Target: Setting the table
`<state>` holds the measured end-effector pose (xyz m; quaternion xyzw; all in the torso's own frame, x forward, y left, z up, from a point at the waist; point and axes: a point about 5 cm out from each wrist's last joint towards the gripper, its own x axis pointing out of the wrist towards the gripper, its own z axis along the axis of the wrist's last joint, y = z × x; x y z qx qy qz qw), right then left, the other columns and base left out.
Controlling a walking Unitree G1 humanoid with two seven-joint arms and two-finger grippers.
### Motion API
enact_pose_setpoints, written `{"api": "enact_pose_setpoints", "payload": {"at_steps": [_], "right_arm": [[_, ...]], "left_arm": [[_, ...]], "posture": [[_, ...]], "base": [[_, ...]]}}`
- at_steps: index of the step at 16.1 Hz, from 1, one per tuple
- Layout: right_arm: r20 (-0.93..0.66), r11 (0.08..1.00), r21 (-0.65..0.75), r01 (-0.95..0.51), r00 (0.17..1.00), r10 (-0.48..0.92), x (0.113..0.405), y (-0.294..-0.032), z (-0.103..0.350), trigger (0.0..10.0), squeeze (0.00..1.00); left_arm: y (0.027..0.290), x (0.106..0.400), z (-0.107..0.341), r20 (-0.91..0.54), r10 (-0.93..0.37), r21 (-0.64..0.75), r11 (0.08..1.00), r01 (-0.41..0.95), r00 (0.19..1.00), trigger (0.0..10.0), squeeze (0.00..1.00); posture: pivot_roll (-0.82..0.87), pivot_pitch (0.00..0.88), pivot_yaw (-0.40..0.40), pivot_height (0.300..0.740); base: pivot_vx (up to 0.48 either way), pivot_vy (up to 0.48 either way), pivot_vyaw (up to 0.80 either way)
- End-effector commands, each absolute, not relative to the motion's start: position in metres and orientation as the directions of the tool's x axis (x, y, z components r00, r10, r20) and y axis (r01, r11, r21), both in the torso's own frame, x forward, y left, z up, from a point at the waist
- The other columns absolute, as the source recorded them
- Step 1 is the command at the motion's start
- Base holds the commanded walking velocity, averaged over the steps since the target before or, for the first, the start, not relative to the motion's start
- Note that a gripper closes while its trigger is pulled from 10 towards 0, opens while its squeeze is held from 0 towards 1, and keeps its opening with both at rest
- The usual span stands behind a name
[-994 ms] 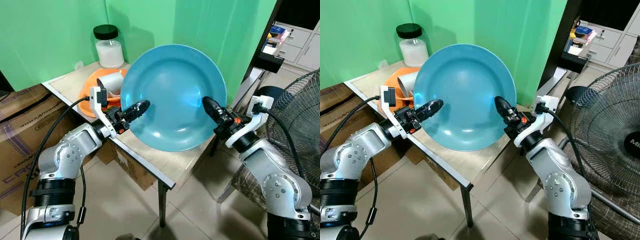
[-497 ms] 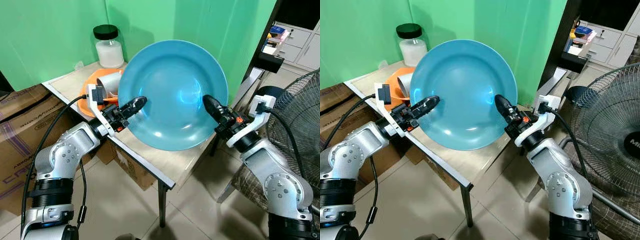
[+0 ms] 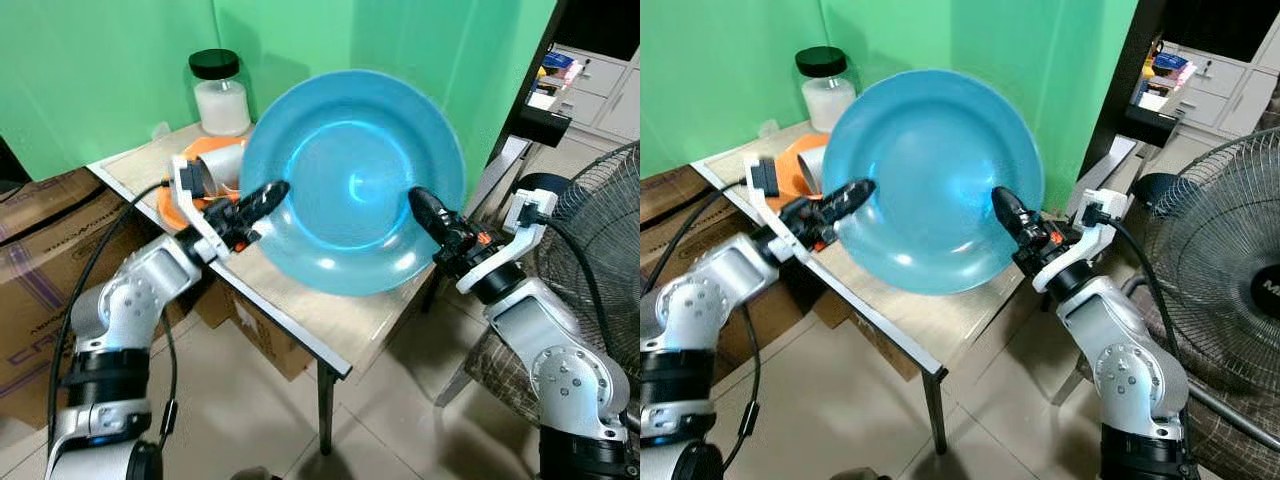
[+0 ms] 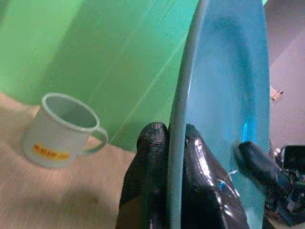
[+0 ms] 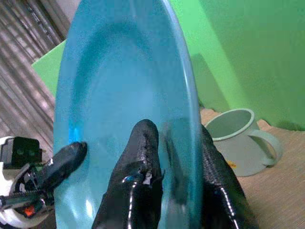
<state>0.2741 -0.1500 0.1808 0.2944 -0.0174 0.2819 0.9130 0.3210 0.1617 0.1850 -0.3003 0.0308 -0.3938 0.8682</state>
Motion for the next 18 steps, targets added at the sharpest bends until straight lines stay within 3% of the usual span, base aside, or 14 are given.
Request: {"api": "enact_pose_setpoints", "payload": {"at_steps": [1,4,5,7,9,12,14,15,18], "right_arm": [[0.228,0.653,0.519,-0.551,0.826,0.516,0.274,-0.148,0.189,10.0,1.00],[0.226,0.671,0.516,-0.532,0.840,0.493,0.271,-0.155,0.188,10.0,1.00],[0.207,0.727,0.487,-0.484,0.873,0.442,0.269,-0.165,0.187,10.0,1.00],[0.221,0.783,0.456,-0.422,0.907,0.360,0.252,-0.192,0.191,10.0,1.00],[0.204,0.814,0.426,-0.396,0.918,0.340,0.234,-0.202,0.195,10.0,1.00],[0.258,0.833,0.397,-0.385,0.918,0.301,0.220,-0.187,0.208,10.0,1.00],[0.226,0.879,0.374,-0.297,0.948,0.224,0.223,-0.178,0.206,10.0,1.00],[0.198,0.890,0.377,-0.257,0.961,0.193,0.226,-0.175,0.201,10.0,1.00],[0.177,0.908,0.343,-0.242,0.966,0.190,0.229,-0.168,0.198,10.0,1.00]], "left_arm": [[0.165,0.327,0.191,0.199,-0.661,-0.531,0.548,0.646,0.724,0.0,0.00],[0.168,0.331,0.193,0.206,-0.621,-0.530,0.579,0.620,0.756,0.0,0.00],[0.169,0.332,0.195,0.209,-0.606,-0.521,0.595,0.612,0.767,0.0,0.00],[0.161,0.330,0.200,0.178,-0.614,-0.374,0.680,0.630,0.769,0.0,0.00],[0.150,0.326,0.210,0.219,-0.602,-0.290,0.711,0.640,0.768,0.0,0.00],[0.131,0.318,0.218,0.258,-0.558,-0.095,0.798,0.596,0.789,0.0,0.00],[0.119,0.308,0.221,0.259,-0.550,0.031,0.827,0.562,0.794,0.0,0.00],[0.116,0.305,0.219,0.256,-0.532,0.065,0.843,0.535,0.807,10.0,0.00],[0.118,0.305,0.208,0.181,-0.475,0.044,0.879,0.475,0.861,10.0,0.00]], "posture": [[0.04,0.000,0.046,0.740],[0.04,0.000,0.050,0.740],[0.04,0.000,0.053,0.740],[0.03,0.000,0.049,0.740],[0.01,0.000,0.051,0.740],[0.00,0.000,0.042,0.740],[0.01,0.000,0.008,0.740],[0.02,0.000,-0.003,0.740],[0.02,0.000,-0.003,0.740]], "base": [[0.000,0.000,0.00],[0.000,0.000,0.00],[0.000,0.000,0.00],[0.000,0.000,0.00],[0.000,0.000,0.00],[0.000,0.000,0.00],[0.000,0.000,-0.31],[0.000,0.000,-0.80],[0.000,0.000,-0.80]]}}
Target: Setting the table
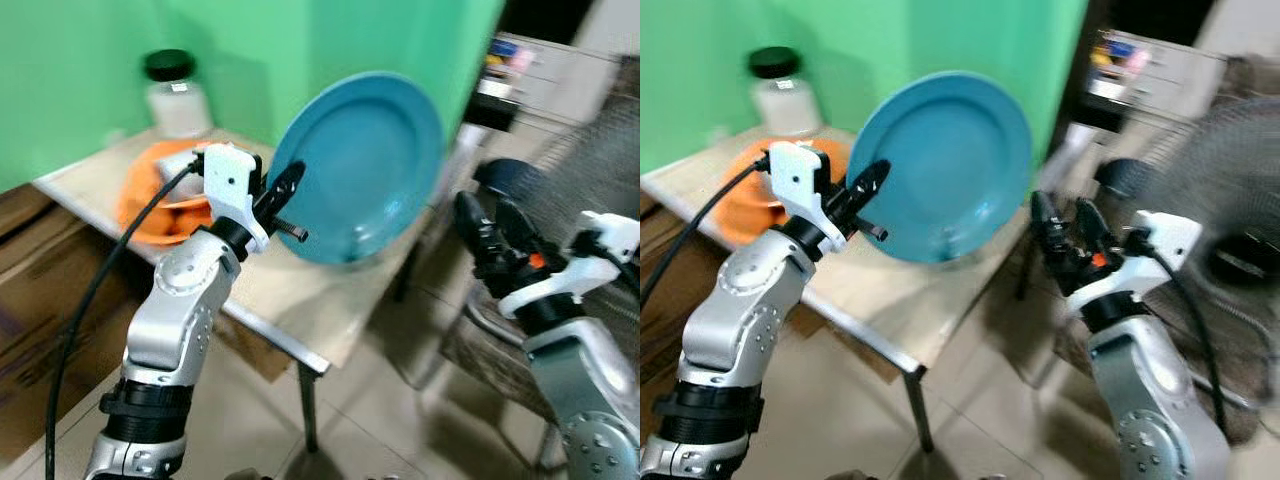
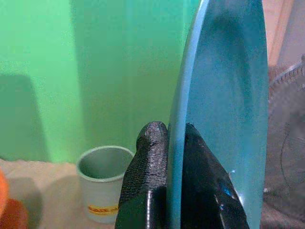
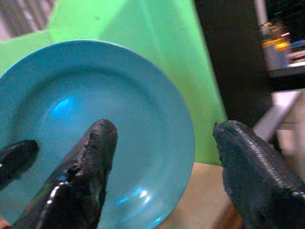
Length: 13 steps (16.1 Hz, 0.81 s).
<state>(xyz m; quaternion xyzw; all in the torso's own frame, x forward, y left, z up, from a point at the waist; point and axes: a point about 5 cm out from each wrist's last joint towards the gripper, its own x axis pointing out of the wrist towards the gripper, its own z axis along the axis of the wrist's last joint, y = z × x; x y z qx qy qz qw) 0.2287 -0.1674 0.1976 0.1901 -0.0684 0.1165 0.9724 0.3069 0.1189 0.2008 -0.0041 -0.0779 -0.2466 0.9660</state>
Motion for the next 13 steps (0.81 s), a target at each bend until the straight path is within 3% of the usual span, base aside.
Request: {"api": "enact_pose_setpoints", "payload": {"at_steps": [1,3,5,7,8,13], "right_arm": [[0.179,0.910,0.336,-0.241,0.965,0.189,0.230,-0.167,0.198,10.0,1.00],[0.190,0.917,0.322,-0.237,0.965,0.183,0.230,-0.167,0.201,10.0,0.00],[0.191,0.923,0.302,-0.238,0.964,0.186,0.231,-0.165,0.201,10.0,0.00],[0.192,0.952,0.238,-0.191,0.970,0.147,0.235,-0.165,0.200,10.0,0.00],[0.194,0.959,0.228,-0.171,0.973,0.128,0.237,-0.168,0.199,10.0,0.00],[0.184,0.958,0.254,-0.137,0.979,0.091,0.232,-0.170,0.194,10.0,0.00]], "left_arm": [[0.118,0.304,0.207,0.178,-0.475,0.075,0.880,0.470,0.862,10.0,0.00],[0.119,0.302,0.214,0.217,-0.462,0.102,0.887,0.451,0.860,10.0,0.00],[0.122,0.303,0.241,0.329,-0.397,0.081,0.916,0.393,0.857,10.0,0.00],[0.126,0.305,0.240,0.326,-0.324,0.042,0.943,0.329,0.888,10.0,0.00],[0.133,0.308,0.232,0.300,-0.234,0.077,0.972,0.221,0.925,10.0,0.00],[0.136,0.299,0.221,0.324,-0.148,0.092,0.988,0.124,0.934,10.0,0.00]], "posture": [[0.02,0.000,-0.003,0.740],[0.03,0.000,-0.025,0.740],[0.04,0.000,-0.033,0.740],[0.05,0.000,-0.041,0.740],[0.05,0.000,-0.040,0.740],[0.04,0.000,-0.019,0.740]], "base": [[0.000,0.000,-0.80],[0.000,0.000,-0.80],[0.000,0.000,-0.80],[0.000,0.000,-0.80],[0.000,0.000,-0.80],[0.000,0.000,-0.80]]}}
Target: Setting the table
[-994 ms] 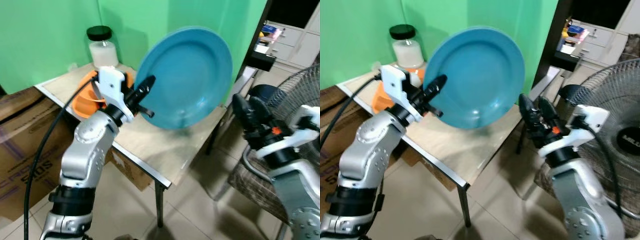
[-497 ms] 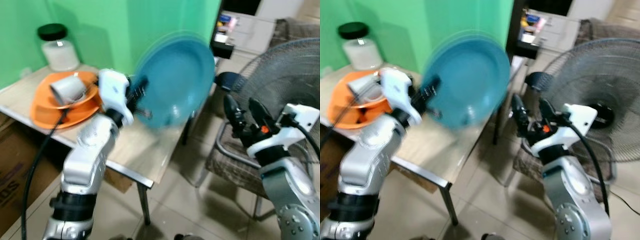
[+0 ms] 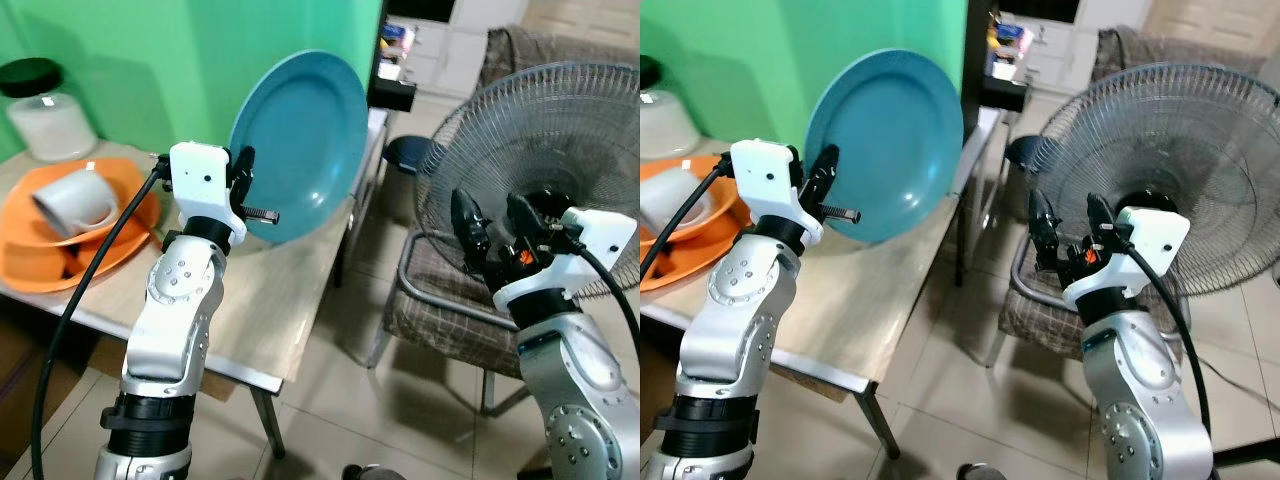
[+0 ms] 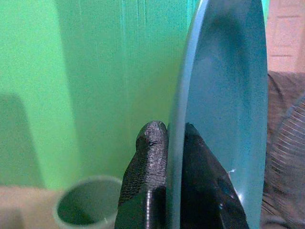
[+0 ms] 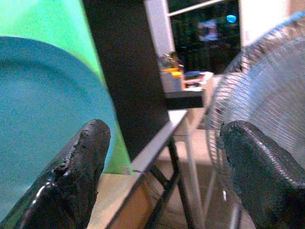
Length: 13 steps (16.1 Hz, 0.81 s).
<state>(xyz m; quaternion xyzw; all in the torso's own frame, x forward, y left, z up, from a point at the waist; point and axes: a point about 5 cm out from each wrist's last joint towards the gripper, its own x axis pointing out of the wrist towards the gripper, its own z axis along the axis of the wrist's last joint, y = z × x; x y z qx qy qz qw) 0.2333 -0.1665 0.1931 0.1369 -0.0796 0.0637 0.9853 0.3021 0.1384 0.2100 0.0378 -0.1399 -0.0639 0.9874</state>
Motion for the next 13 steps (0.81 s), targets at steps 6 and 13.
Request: {"api": "enact_pose_setpoints", "payload": {"at_steps": [6,13], "right_arm": [[0.150,0.967,0.236,-0.096,0.987,0.061,0.226,-0.169,0.186,10.0,0.00],[0.109,0.982,0.181,-0.056,0.993,0.036,0.227,-0.169,0.177,10.0,0.00]], "left_arm": [[0.123,0.288,0.205,0.238,-0.389,0.201,0.916,0.346,0.890,10.0,0.00],[0.128,0.285,0.206,0.254,-0.405,0.238,0.906,0.349,0.878,10.0,0.00]], "posture": [[0.03,0.000,-0.004,0.740],[0.04,0.000,-0.007,0.740]], "base": [[0.000,0.000,-0.80],[0.000,0.000,-0.80]]}}
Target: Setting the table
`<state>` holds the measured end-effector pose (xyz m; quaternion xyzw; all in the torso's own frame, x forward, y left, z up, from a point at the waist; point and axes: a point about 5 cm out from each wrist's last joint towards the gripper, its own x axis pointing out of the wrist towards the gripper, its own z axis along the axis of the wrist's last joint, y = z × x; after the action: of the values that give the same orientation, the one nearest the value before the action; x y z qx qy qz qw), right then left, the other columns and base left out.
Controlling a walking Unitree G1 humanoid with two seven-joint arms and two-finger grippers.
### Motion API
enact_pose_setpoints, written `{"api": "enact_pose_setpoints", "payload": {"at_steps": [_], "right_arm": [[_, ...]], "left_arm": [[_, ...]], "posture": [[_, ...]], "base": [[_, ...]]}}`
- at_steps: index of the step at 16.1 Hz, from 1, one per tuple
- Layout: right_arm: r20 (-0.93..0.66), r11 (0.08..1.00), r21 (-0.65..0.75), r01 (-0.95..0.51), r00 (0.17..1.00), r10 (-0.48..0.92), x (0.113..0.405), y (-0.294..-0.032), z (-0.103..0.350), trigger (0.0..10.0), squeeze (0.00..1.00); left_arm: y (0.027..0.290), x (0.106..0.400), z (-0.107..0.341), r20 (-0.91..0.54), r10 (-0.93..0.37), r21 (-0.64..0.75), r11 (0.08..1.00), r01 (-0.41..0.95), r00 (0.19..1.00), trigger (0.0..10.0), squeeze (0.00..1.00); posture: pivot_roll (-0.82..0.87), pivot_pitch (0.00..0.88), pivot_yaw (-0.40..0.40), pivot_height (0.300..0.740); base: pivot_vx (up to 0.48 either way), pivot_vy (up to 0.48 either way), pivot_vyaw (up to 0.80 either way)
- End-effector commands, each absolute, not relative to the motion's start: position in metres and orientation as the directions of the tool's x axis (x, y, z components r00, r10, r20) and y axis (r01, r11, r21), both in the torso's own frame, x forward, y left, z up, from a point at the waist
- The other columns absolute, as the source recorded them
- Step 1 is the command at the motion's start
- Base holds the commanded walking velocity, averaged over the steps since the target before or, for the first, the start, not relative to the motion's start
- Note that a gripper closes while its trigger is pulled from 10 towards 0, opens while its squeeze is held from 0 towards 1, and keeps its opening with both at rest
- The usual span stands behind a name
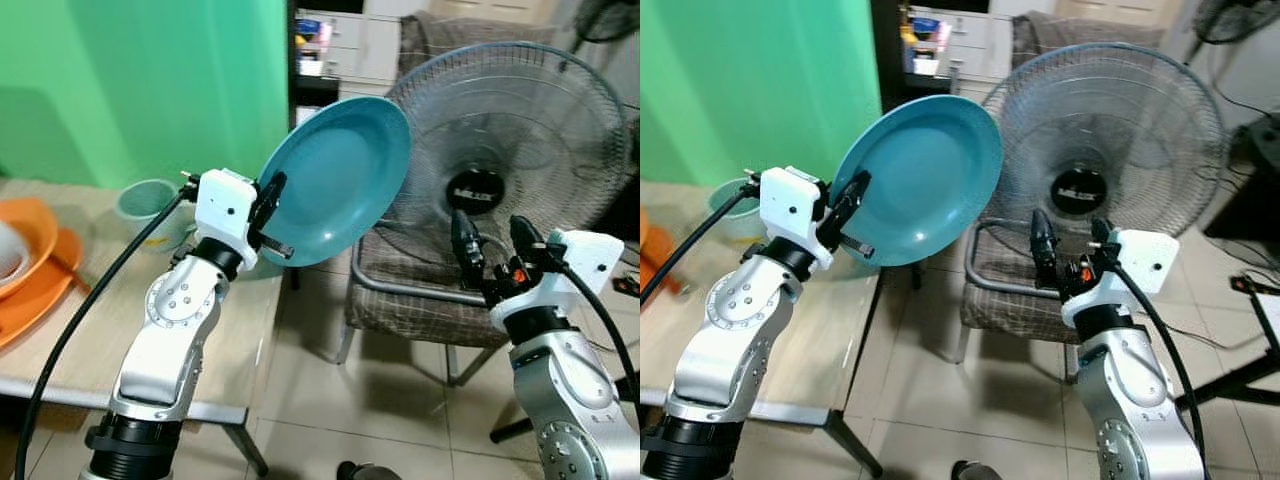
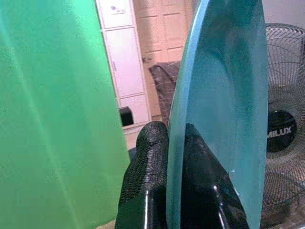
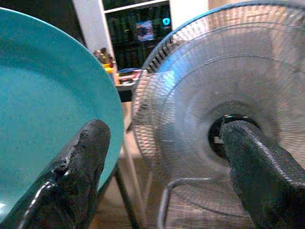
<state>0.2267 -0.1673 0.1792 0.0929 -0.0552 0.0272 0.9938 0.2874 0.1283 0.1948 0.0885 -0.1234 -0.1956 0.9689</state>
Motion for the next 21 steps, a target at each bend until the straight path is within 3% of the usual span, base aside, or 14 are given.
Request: {"api": "enact_pose_setpoints", "payload": {"at_steps": [1,9,21], "right_arm": [[0.105,0.984,0.172,-0.045,0.994,0.027,0.2268,-0.1696,0.1766,10.0,0.00],[0.089,0.991,0.125,-0.038,0.996,0.027,0.2285,-0.1697,0.1747,10.0,0.00],[0.095,0.991,0.123,-0.044,0.995,0.032,0.2275,-0.1701,0.1749,10.0,0.00]], "left_arm": [[0.1299,0.2851,0.2035,0.239,-0.405,0.246,0.905,0.348,0.883,10.0,0.00],[0.1297,0.2849,0.2006,0.242,-0.393,0.244,0.909,0.337,0.887,10.0,0.00],[0.1279,0.2833,0.2015,0.251,-0.407,0.277,0.899,0.338,0.878,10.0,0.00]], "posture": [[0.04,0.000,-0.006,0.740],[0.04,0.000,-0.013,0.740],[0.04,0.000,-0.014,0.740]], "base": [[0.000,0.000,-0.80],[0.000,0.000,-0.80],[0.000,0.000,0.00]]}}
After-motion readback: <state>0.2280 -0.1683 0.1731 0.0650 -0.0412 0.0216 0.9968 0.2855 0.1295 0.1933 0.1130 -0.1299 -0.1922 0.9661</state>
